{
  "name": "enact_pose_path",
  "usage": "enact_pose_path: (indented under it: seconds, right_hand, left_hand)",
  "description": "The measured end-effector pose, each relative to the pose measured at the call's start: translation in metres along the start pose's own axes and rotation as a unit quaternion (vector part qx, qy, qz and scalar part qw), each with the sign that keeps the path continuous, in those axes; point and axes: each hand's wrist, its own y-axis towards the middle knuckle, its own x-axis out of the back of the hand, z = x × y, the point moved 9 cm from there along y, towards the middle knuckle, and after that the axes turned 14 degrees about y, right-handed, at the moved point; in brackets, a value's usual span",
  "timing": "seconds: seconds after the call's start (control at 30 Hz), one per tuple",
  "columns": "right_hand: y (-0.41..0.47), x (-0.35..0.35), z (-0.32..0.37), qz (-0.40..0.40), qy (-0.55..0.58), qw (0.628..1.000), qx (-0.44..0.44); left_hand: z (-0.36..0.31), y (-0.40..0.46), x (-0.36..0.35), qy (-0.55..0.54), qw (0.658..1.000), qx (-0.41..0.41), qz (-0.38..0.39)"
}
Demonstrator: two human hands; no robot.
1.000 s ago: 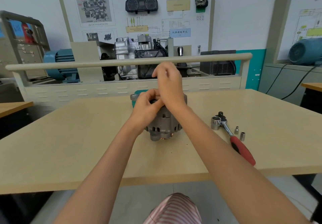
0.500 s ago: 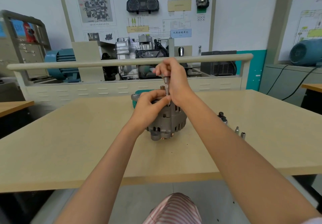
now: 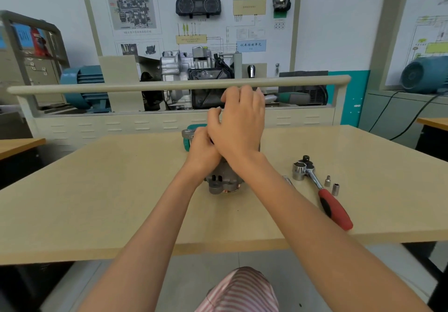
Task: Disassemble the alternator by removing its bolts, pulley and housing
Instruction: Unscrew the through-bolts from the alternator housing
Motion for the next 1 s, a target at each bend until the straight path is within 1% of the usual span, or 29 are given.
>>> enact_pose_path:
  seconds: [0.13,0.23,0.27,0.3,0.37,0.4,0.5,0.53,0.57,0.6,0.67,0.77,0.83,0.87,0.93,0.97,1.0]
  right_hand:
    - [0.007,-0.002,0.0,0.007,0.133,0.991,-0.01]
    - [0.015,-0.008,-0.005,0.029,0.242,0.969,-0.042]
    - [0.017,-0.009,-0.01,0.031,0.298,0.951,-0.07]
    - [0.02,-0.012,-0.016,0.034,0.36,0.926,-0.11]
    - [0.025,-0.021,-0.026,0.057,0.462,0.863,-0.196]
    - [0.026,-0.029,-0.028,0.082,0.496,0.833,-0.229]
    - [0.028,-0.047,-0.02,0.162,0.58,0.751,-0.27]
    - [0.027,-0.051,-0.017,0.177,0.607,0.723,-0.279]
    - [0.025,-0.054,-0.015,0.183,0.624,0.703,-0.287]
    - [0.024,-0.055,-0.015,0.182,0.63,0.697,-0.29]
    - [0.023,-0.055,-0.015,0.168,0.624,0.707,-0.287]
    - [0.023,-0.049,-0.019,0.134,0.609,0.732,-0.277]
    - [0.023,-0.043,-0.022,0.093,0.604,0.743,-0.273]
    - [0.024,-0.039,-0.026,0.067,0.612,0.739,-0.275]
    - [0.023,-0.034,-0.035,0.015,0.636,0.713,-0.295]
    - [0.022,-0.033,-0.038,0.0,0.632,0.715,-0.299]
    - [0.021,-0.03,-0.038,-0.004,0.608,0.739,-0.289]
  left_hand:
    - [0.002,0.001,-0.002,0.022,1.0,-0.013,0.005]
    - [0.004,0.003,-0.003,0.022,0.999,-0.022,0.025]
    - [0.002,0.003,-0.004,0.021,0.999,-0.026,0.034]
    - [0.001,0.003,-0.005,0.018,0.999,-0.027,0.043]
    - [0.001,0.003,-0.008,0.007,0.998,-0.022,0.061]
    - [0.001,0.002,-0.009,0.003,0.997,-0.019,0.07]
    - [0.006,0.004,-0.011,-0.003,0.995,0.006,0.103]
    - [0.009,0.005,-0.01,-0.001,0.993,0.02,0.116]
    - [0.011,0.006,-0.01,0.0,0.991,0.033,0.132]
    - [0.013,0.006,-0.01,-0.004,0.988,0.041,0.147]
    - [0.012,0.007,-0.011,-0.017,0.985,0.041,0.165]
    - [0.012,0.006,-0.009,-0.03,0.988,0.041,0.145]
    - [0.013,0.006,-0.009,-0.031,0.99,0.04,0.132]
    - [0.012,0.006,-0.009,-0.03,0.991,0.039,0.128]
    - [0.01,0.007,-0.01,-0.025,0.991,0.036,0.124]
    - [0.01,0.007,-0.01,-0.021,0.991,0.036,0.125]
    - [0.01,0.007,-0.01,-0.017,0.991,0.036,0.128]
